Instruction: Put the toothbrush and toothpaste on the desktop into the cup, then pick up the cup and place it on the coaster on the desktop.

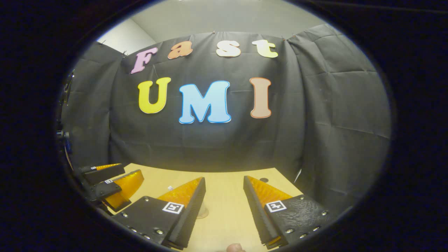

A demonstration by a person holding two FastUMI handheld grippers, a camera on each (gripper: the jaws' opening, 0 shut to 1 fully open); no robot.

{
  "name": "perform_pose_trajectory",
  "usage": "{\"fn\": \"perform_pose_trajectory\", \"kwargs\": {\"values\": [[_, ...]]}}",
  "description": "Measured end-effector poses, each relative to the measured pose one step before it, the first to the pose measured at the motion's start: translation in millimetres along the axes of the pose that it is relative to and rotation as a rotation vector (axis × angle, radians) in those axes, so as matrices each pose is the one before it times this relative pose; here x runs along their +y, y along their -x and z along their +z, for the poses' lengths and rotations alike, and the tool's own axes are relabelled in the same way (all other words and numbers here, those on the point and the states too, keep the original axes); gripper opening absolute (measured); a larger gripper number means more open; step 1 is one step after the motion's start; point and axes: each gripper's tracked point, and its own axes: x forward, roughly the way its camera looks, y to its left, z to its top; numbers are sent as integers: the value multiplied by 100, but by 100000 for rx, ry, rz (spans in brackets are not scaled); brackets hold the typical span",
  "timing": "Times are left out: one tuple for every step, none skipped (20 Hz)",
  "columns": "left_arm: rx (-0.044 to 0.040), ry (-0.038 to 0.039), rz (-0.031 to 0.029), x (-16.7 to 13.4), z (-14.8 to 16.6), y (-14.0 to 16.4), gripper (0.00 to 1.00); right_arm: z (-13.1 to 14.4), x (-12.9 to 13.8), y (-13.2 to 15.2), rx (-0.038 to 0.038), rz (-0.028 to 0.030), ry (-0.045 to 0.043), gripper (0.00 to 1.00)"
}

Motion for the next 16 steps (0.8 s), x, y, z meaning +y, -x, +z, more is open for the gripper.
{"fn": "perform_pose_trajectory", "kwargs": {"values": [[-1686, -337, 1897, -255, 254, 79, 89, 241, -704, 8, -1036, 989, -310, 71], [-1838, -395, 1525, -238, 471, 3, 89, 242, -661, 111, -1161, 1038, -713, 70], [-2023, -213, 1289, -436, 417, 42, 89, 10, -747, -43, -265, 415, -855, 70], [-1964, -8, 1689, -225, 465, 48, 89, -31, -627, -38, -187, 981, -1009, 70], [-2845, 1242, 1860, -393, 626, 283, 89, 72, -735, 28, -644, 1271, -412, 70], [-2028, 1313, 1307, -310, 391, 142, 93, 325, -539, 17, -1456, 455, 250, 70], [-987, 599, 1542, -60, 260, 90, 89, 79, -577, -21, -709, 42, 644, 70], [-524, 339, 1533, 15, 33, 212, 88, 245, -396, 91, -921, 488, 1048, 70], [-681, 701, 1020, -158, 211, 507, 88, 299, -241, 78, -1340, 190, 972, 70], [-875, 1140, -82, -444, 475, 520, 88, 403, -302, -47, -1932, -8, 686, 70], [-284, 1059, -868, -451, 149, 326, 88, 241, -132, -78, -1461, 126, 750, 70], [-42, 1000, 24, -195, 59, 354, 88, 199, -130, -79, -1341, 43, 929, 69], [690, 699, 375, -66, -225, 229, 88, 71, -107, -8, -783, 144, 858, 69], [282, 504, -202, -87, -195, 152, 88, -82, 58, -67, -125, 430, 507, 69], [-103, -94, 486, 6, 4, 196, 97, -146, 38, -87, 364, 404, -5, 70], [-959, -325, 490, 211, 492, 79, 96, -39, 88, 8, 173, 541, -391, 70]]}}
